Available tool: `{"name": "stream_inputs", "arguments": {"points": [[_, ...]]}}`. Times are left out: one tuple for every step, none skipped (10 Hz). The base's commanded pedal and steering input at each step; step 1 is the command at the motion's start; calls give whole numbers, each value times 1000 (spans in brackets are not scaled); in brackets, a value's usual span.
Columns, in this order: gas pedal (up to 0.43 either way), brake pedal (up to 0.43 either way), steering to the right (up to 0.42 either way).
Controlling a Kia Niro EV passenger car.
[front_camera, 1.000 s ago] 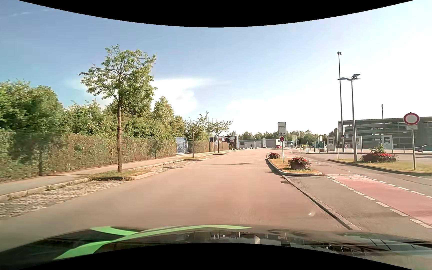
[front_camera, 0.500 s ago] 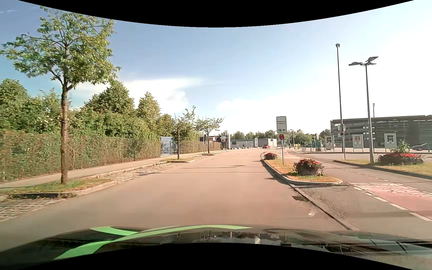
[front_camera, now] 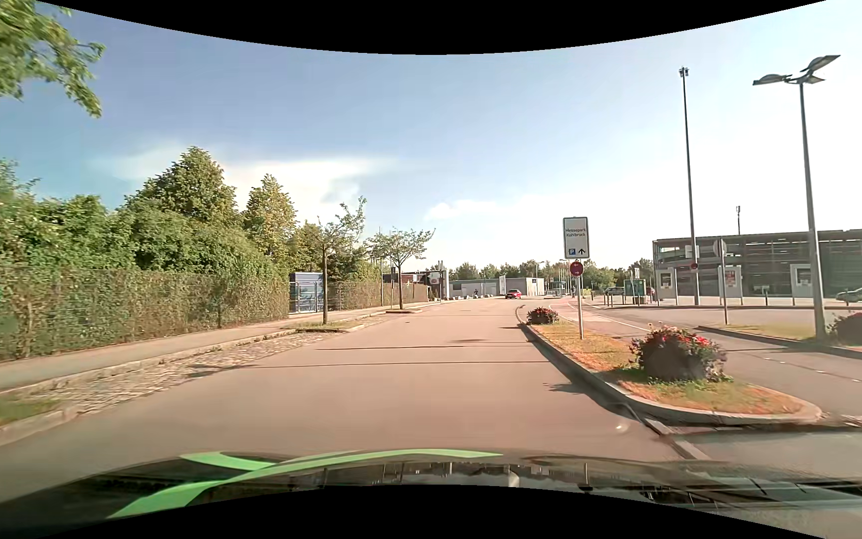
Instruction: Follow the waypoints while adhering to traffic rules and regulations
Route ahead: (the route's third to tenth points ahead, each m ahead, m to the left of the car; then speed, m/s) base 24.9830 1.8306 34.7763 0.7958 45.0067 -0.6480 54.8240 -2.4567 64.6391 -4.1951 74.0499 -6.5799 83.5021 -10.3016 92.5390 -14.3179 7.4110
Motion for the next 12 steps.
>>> {"name": "stream_inputs", "arguments": {"points": [[228,0,18],[228,0,16],[228,0,15],[228,0,13],[228,0,14],[228,0,18],[228,0,19],[228,0,20],[240,0,20],[240,0,20],[240,0,20],[240,0,20]]}}
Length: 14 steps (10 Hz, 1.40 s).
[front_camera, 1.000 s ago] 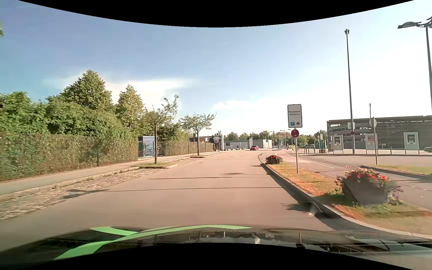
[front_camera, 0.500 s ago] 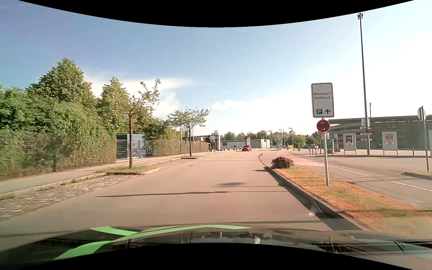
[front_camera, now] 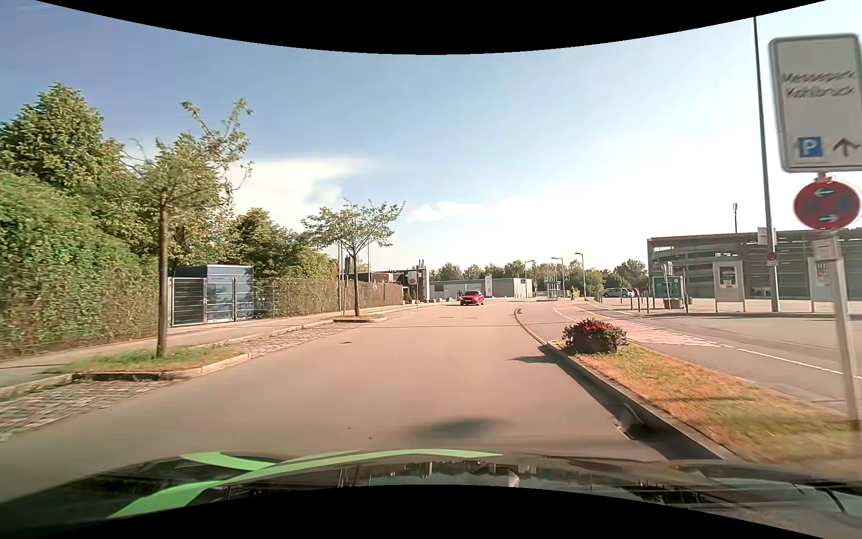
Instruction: Follow the waypoints while adhering to traffic rules and regulations
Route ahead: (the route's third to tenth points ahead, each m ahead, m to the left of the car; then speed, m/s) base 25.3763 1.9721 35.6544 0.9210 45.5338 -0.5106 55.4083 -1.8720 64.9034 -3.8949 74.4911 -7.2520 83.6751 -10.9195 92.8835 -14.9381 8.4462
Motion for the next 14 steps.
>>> {"name": "stream_inputs", "arguments": {"points": [[209,0,20],[209,0,20],[209,0,20],[209,0,20],[209,0,20],[209,0,21],[209,0,21],[209,0,20],[209,0,20],[209,0,17],[220,0,14],[220,0,13],[220,0,9],[220,0,5]]}}
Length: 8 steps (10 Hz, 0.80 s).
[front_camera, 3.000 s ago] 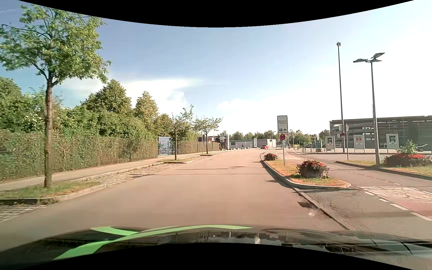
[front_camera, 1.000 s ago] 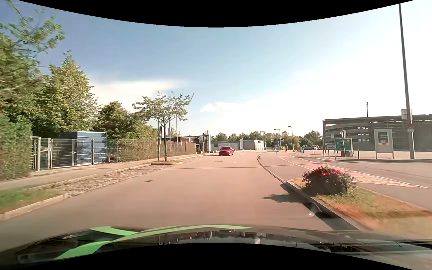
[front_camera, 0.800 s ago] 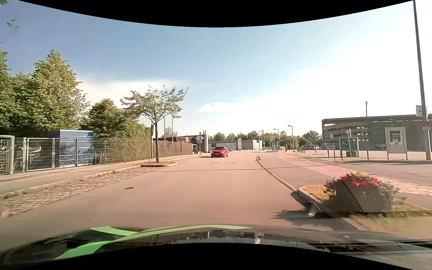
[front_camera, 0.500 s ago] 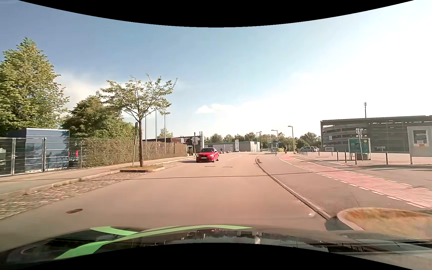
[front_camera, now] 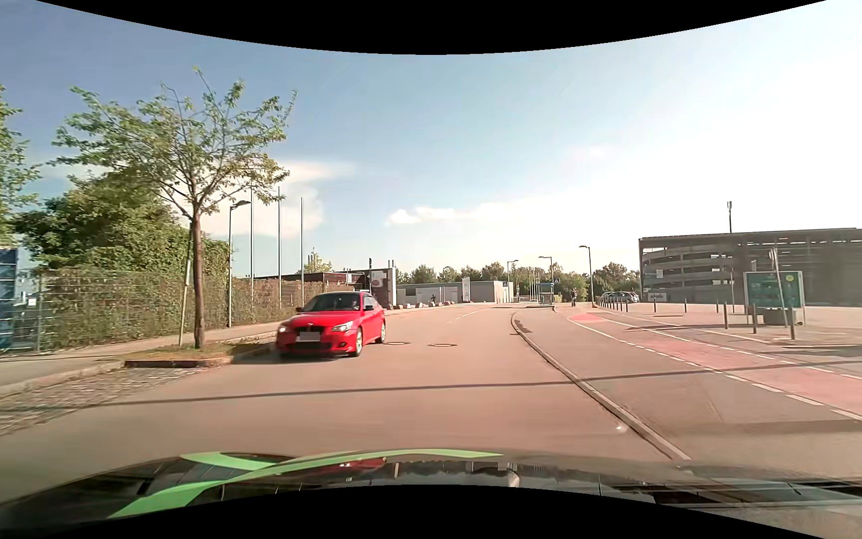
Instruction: Follow the waypoints while adhering to traffic rules and regulations
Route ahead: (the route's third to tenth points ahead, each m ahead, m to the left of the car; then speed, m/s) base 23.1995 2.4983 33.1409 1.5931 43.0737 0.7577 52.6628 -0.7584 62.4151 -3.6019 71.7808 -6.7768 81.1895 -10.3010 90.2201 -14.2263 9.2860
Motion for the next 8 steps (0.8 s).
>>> {"name": "stream_inputs", "arguments": {"points": [[228,0,5],[228,0,5],[228,0,5],[228,0,5],[220,0,5],[197,0,6],[197,0,7],[197,0,9]]}}
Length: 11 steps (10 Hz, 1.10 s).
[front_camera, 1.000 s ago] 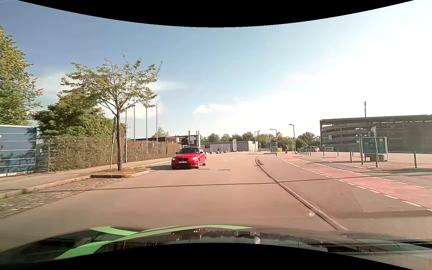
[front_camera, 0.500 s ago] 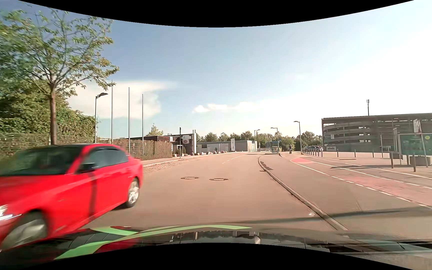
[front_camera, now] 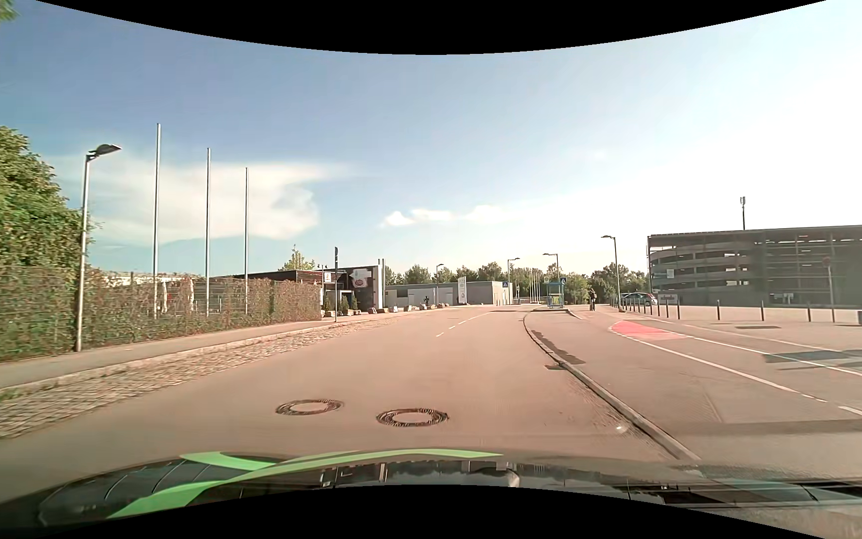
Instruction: Follow the waypoints while adhering to traffic rules and regulations
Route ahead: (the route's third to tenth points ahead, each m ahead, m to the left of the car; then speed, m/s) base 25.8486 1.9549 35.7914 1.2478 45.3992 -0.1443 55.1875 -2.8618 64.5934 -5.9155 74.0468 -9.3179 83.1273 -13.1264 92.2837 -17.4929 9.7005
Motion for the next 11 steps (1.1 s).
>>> {"name": "stream_inputs", "arguments": {"points": [[197,0,11],[197,0,15],[197,0,18],[197,0,19],[197,0,19],[197,0,20],[189,0,22],[150,0,21],[150,0,21],[150,0,22],[150,0,22]]}}
